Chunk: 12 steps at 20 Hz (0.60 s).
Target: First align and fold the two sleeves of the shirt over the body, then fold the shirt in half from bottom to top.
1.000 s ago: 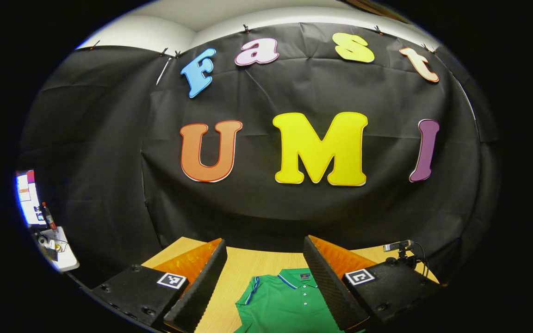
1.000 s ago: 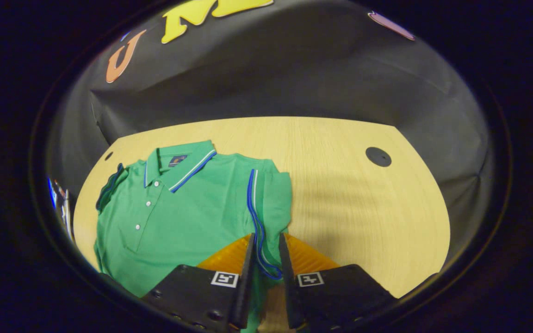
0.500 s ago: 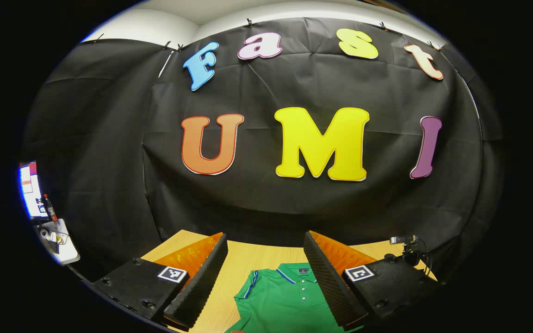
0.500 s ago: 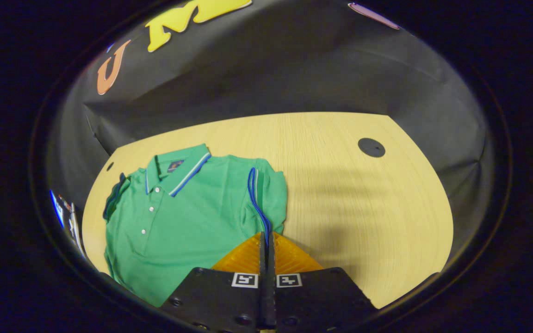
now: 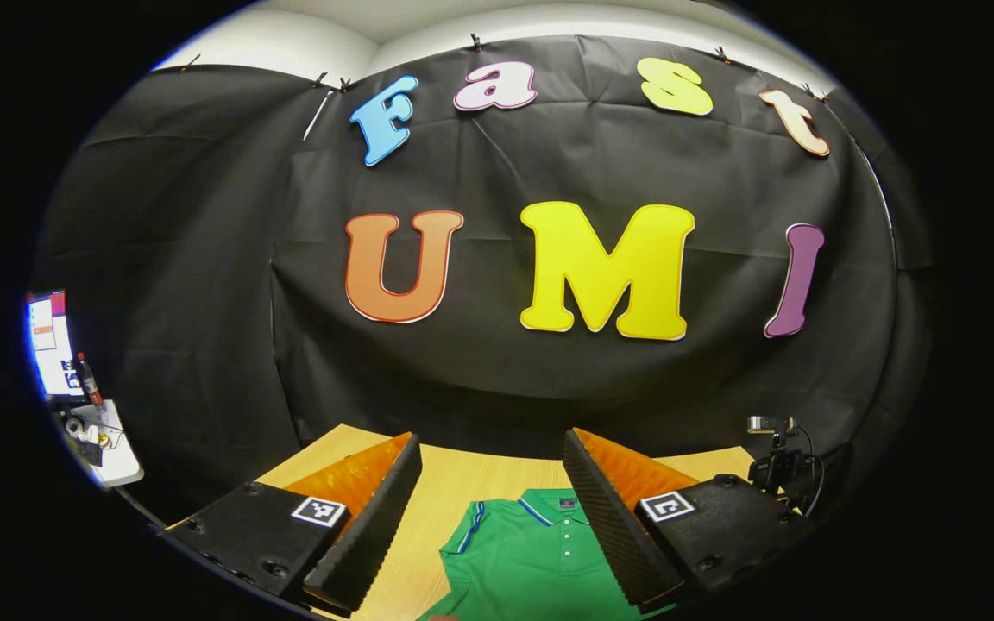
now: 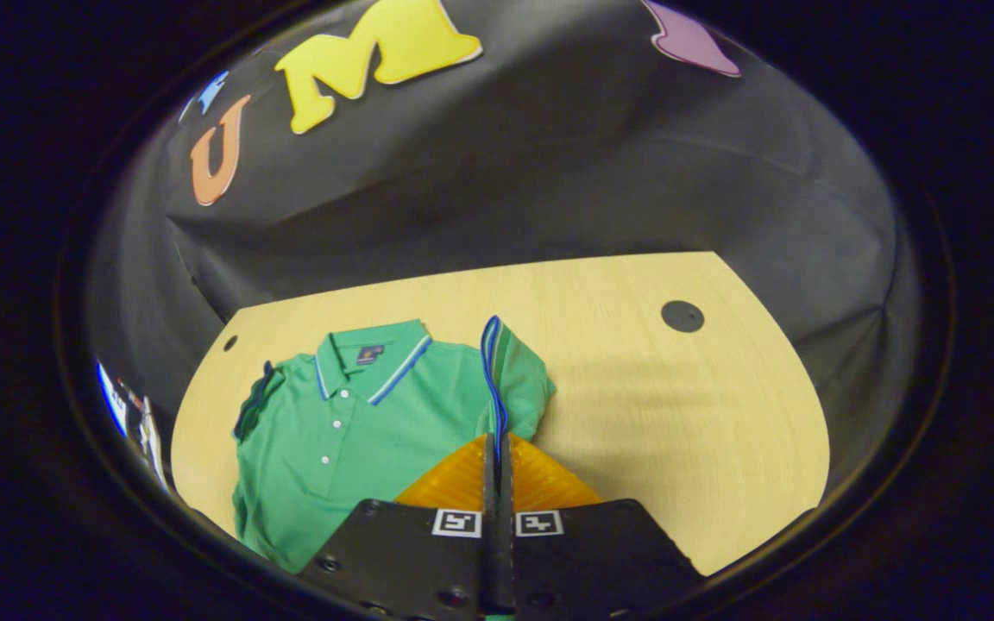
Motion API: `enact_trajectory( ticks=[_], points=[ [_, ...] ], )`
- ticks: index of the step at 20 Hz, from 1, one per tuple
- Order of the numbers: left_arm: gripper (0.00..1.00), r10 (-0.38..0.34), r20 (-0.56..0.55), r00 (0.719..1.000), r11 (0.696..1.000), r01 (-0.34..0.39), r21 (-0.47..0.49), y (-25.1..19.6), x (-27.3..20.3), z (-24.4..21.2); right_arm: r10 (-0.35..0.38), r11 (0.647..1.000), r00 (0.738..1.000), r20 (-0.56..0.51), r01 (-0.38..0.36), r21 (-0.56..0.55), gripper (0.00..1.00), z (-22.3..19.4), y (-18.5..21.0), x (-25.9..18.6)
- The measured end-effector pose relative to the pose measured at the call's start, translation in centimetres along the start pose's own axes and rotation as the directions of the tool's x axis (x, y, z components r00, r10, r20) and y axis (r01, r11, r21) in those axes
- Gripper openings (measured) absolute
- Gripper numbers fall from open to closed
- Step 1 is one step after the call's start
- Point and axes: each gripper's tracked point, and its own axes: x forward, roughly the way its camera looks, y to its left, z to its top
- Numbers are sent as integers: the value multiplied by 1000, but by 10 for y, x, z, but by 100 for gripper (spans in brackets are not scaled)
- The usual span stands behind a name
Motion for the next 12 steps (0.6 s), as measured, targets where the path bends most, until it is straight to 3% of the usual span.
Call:
enact_trajectory(
  ticks=[10,11,12],
  points=[
    [100,75,23,997,997,-75,11,42,-25,8,63,996,996,-64,-67,-66,1,-15,115,27],
    [100,81,22,996,997,-81,12,46,-27,7,89,994,994,-67,-93,-60,5,-15,125,24],
    [100,86,21,996,996,-86,13,51,-28,7,98,993,994,-56,-101,-59,20,-14,134,20]
  ],
)
